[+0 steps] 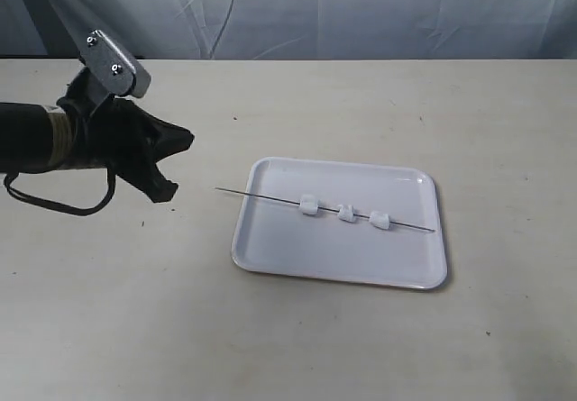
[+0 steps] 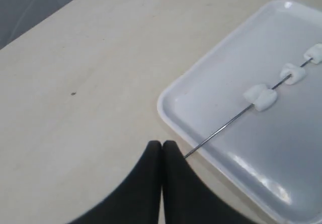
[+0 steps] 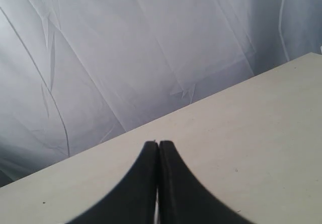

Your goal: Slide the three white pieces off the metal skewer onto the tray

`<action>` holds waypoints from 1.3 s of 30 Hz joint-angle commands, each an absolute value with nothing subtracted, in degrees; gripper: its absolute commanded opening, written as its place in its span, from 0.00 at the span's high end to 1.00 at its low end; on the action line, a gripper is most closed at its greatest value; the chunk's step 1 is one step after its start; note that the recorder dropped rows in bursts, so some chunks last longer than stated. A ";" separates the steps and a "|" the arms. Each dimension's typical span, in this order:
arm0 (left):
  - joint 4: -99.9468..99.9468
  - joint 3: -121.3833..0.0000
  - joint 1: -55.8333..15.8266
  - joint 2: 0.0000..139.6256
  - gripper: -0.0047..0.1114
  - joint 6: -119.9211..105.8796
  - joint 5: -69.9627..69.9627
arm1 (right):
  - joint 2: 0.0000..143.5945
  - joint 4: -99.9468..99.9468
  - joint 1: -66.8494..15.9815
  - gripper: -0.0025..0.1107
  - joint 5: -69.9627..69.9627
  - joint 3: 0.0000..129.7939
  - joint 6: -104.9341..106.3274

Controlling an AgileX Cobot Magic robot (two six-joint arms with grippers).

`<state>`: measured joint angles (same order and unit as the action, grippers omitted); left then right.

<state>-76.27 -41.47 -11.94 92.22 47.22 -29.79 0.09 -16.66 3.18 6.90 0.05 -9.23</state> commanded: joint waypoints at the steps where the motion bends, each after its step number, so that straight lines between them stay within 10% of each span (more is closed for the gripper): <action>1: -88.27 -45.69 -12.23 95.76 0.96 57.28 -33.72 | 0.00 -16.54 3.34 0.98 7.18 0.00 -9.24; 16: -99.95 -62.65 -19.53 112.99 0.96 68.34 -31.01 | 0.00 -17.21 3.34 0.98 10.40 0.00 -9.24; 39: -99.95 -67.05 -21.09 118.68 0.59 61.65 -39.65 | 0.00 -17.21 3.34 0.98 10.40 0.00 -9.24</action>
